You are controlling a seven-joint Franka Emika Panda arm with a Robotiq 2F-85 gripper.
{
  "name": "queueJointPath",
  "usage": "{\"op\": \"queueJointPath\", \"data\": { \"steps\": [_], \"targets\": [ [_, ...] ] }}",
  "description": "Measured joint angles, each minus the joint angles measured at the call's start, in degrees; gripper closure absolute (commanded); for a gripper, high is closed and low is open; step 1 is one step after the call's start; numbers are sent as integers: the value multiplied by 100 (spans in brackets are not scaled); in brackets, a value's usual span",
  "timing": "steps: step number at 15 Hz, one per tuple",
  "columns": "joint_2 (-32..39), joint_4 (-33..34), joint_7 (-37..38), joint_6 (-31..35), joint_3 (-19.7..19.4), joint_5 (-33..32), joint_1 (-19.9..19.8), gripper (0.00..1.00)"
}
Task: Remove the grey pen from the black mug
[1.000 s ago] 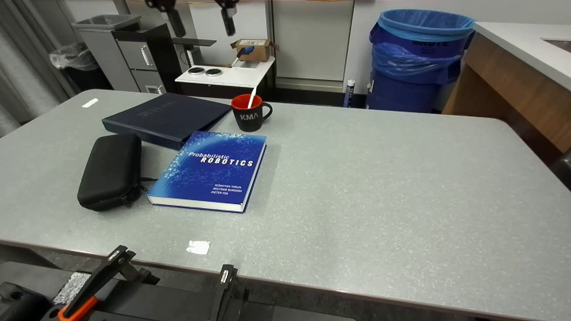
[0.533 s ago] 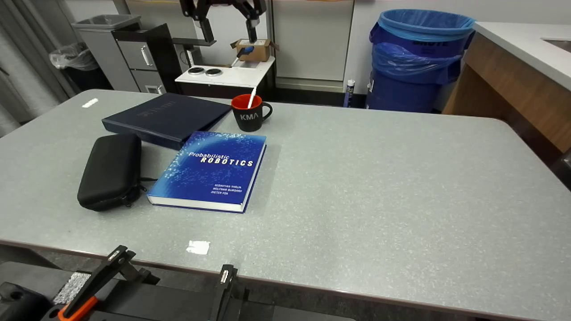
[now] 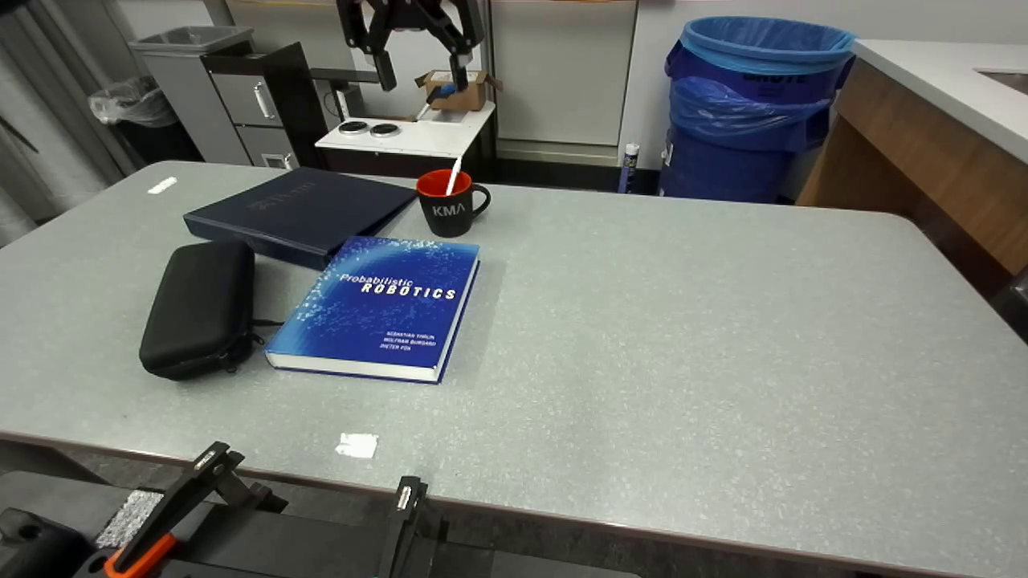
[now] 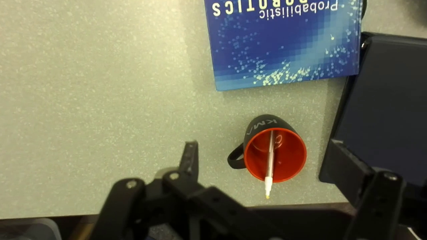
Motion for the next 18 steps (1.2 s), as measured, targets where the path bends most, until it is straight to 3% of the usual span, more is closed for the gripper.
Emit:
{"op": "queueJointPath", "data": {
  "steps": [9,18],
  "targets": [
    [2526,2345,719,8,-89,18,247,0],
    [3761,3914,1079,-176,-192,53,435,0]
  ]
}}
